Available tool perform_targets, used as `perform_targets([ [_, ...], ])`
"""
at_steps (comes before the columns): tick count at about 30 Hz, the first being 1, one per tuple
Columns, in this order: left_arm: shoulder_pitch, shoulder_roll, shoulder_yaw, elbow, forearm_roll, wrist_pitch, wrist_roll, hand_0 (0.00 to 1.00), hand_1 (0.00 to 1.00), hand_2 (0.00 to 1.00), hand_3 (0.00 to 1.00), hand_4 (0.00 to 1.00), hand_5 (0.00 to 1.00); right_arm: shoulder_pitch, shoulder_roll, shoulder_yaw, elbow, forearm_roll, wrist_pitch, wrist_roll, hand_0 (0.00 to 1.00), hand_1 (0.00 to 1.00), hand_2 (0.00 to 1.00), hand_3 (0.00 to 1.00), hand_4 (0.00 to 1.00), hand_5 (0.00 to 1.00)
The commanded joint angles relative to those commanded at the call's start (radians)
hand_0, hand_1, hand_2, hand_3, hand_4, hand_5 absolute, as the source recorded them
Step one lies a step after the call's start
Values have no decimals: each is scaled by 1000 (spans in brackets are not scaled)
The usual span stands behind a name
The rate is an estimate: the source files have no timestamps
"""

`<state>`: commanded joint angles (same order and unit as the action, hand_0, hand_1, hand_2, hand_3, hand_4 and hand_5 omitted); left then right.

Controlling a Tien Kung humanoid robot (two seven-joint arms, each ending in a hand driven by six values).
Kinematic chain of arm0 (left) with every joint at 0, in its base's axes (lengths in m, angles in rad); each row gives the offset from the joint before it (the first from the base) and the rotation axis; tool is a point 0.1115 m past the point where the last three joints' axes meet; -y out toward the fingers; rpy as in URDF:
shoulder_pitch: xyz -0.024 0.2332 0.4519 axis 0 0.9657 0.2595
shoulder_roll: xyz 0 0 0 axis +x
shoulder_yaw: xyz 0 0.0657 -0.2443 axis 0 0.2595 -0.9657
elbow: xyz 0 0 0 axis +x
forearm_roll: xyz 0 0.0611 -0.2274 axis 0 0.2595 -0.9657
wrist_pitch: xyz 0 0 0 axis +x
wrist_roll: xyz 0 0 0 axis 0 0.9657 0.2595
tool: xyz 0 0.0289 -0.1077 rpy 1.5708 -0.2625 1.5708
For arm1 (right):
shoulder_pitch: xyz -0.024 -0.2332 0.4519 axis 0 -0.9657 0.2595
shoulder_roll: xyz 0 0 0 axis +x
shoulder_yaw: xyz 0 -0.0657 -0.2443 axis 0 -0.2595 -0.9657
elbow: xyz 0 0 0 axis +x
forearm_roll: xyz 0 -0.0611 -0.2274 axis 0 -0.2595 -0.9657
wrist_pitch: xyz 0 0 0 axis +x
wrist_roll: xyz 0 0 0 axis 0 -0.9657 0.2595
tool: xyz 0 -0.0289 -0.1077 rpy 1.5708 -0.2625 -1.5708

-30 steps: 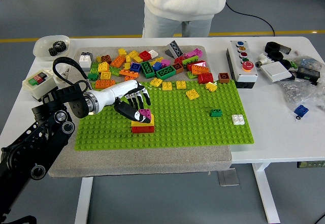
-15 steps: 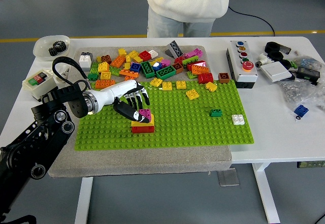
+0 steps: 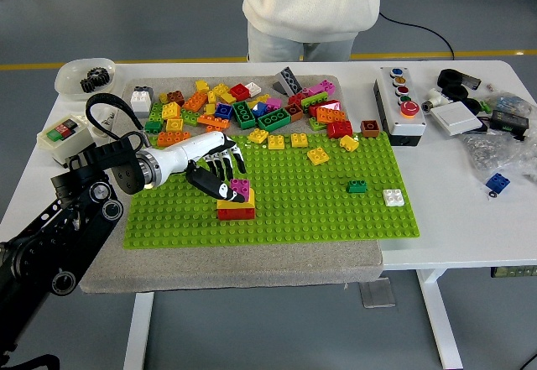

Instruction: Pick up the brick,pile it on top of brick,press brick,pick up the brick,pile it on top of brick,press brick

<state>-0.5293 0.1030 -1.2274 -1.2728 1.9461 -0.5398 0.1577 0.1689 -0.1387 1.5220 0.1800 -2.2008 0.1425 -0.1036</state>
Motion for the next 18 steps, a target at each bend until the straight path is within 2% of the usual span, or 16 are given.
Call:
perform_targets([
  [12, 3, 5, -16, -31, -8, -14, 7, 418, 421, 432, 485, 998, 218, -2, 1, 0, 0, -2, 1, 0, 741, 646, 712, 586, 807, 374],
  [18, 2, 7, -25, -49, -27, -5, 3, 420, 422, 433, 483, 998, 233, -1, 1, 1, 0, -1, 0, 0, 741, 645, 711, 586, 808, 375],
])
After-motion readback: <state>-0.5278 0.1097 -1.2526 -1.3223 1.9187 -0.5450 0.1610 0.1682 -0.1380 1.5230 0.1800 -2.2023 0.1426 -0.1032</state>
